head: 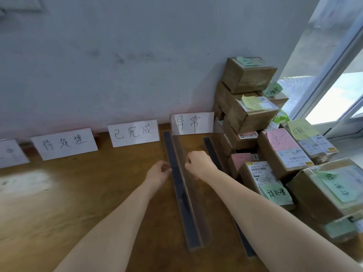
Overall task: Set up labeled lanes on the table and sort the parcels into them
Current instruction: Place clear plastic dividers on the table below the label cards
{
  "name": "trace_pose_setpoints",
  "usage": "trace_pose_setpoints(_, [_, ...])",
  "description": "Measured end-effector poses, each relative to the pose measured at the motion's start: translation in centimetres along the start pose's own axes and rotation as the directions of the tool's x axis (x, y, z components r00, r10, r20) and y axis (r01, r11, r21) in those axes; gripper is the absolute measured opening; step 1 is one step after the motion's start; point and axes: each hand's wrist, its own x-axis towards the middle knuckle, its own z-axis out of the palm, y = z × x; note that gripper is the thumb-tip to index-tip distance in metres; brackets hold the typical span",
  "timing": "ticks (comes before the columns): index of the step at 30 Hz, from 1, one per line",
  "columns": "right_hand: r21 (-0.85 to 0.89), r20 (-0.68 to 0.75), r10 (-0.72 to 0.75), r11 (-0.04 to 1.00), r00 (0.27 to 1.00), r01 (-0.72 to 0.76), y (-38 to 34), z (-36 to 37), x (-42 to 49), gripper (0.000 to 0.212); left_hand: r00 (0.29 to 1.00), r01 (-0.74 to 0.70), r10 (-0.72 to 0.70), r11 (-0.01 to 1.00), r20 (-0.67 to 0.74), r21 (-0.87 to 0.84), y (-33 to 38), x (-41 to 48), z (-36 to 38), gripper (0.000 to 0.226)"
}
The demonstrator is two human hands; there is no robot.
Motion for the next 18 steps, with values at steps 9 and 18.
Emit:
trace_pose_setpoints(9, [-0.008, -0.105, -0.004, 1.000, 0.994, 0.003, -0.5, 0.5, 2.8, 0.011, 1.000, -0.005, 0.004, 0.999, 0.020, 0.040, -0.7, 0.9, -1.8, 0.020])
trace_pose_setpoints(18, [-0.004, -0.103, -0.002, 1.000, 0.995, 0.002, -0.4, 1.7, 2.9, 0.015, 0.999, 0.000, -0.001, 1.000, 0.038, 0.030, -1.4, 1.6, -1.9, 0.023])
